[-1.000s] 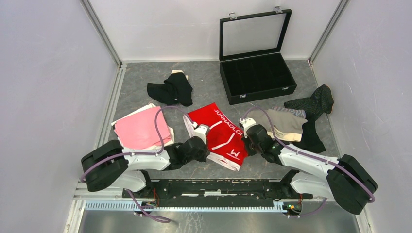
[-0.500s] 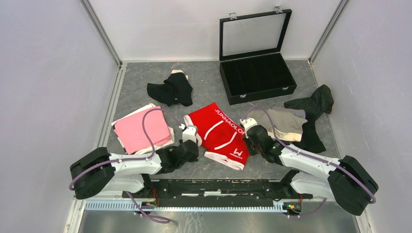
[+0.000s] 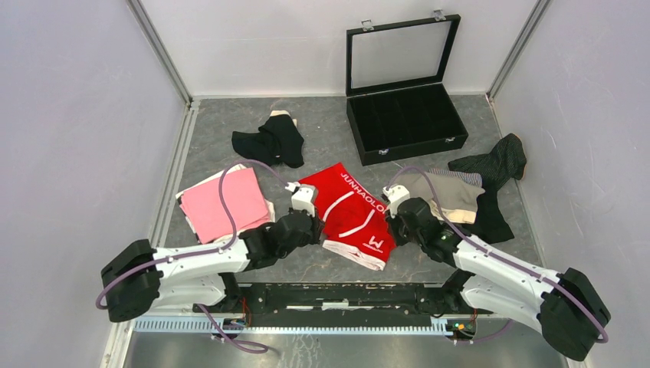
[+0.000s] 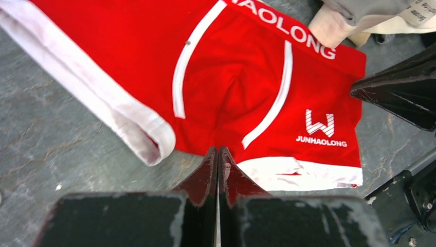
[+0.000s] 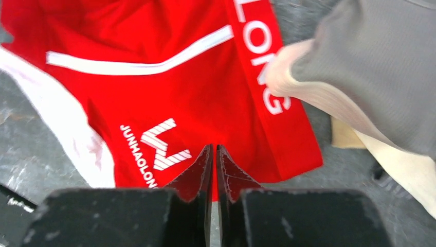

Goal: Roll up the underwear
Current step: Flatten out the underwear at the center of the board.

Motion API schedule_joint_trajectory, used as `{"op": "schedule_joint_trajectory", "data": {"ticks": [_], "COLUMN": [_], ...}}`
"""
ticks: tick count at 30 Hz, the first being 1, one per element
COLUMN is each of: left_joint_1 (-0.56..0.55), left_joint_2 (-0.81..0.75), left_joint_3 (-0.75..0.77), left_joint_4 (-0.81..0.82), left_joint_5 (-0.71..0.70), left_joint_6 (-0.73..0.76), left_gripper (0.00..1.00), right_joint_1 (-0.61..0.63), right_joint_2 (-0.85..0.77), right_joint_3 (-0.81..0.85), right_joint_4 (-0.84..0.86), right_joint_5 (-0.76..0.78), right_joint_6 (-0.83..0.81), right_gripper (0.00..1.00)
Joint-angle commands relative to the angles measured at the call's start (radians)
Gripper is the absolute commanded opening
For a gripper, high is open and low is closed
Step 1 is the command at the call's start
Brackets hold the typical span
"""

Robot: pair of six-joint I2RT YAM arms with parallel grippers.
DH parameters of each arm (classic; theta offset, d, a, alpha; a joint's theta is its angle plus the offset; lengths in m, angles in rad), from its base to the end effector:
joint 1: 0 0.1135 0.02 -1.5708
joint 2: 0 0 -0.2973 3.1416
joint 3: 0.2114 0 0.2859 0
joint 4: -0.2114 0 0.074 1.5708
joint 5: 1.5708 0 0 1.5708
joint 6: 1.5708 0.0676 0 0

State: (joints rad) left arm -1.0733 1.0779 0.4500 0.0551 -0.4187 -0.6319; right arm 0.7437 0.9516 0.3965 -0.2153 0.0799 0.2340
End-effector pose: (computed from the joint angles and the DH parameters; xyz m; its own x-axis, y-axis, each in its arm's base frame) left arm 0.1458 -0.2109 0.1862 -0.5866 -0.0506 -0.8083 0.3635 0.8754 -0.3186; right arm 0.1642 0.1437 0.1608 -0.6453 -0.2795 -0.7110 -0.4966 0.8607 0.1123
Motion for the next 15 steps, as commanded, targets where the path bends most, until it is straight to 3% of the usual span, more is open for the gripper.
{"op": "schedule_joint_trajectory", "data": {"ticks": [1, 4, 8, 15], "left_joint_1": [-0.002, -0.002, -0.003, -0.003], "left_joint_2": [0.077, 0.150, 0.211, 0.312], "left_joint_3": [0.065, 0.077, 0.080, 0.082], "left_joint_4": [0.088, 0.162, 0.242, 0.278], "left_joint_5": [0.040, 0.121, 0.158, 0.206], "left_joint_6": [0.060, 0.070, 0.097, 0.085], "left_gripper": [0.02, 0.02, 0.03, 0.02], "right_joint_1": [-0.001, -0.006, -0.053, -0.086], "right_joint_2": [-0.010, -0.007, 0.026, 0.012], "right_joint_3": [0.054, 0.043, 0.026, 0.015], "right_joint_4": [-0.080, -0.091, -0.057, -0.025], "right_joint_5": [0.177, 0.240, 0.216, 0.195], "right_joint_6": [0.072, 0.112, 0.129, 0.140], "right_gripper": [0.14, 0.27, 0.36, 0.40]}}
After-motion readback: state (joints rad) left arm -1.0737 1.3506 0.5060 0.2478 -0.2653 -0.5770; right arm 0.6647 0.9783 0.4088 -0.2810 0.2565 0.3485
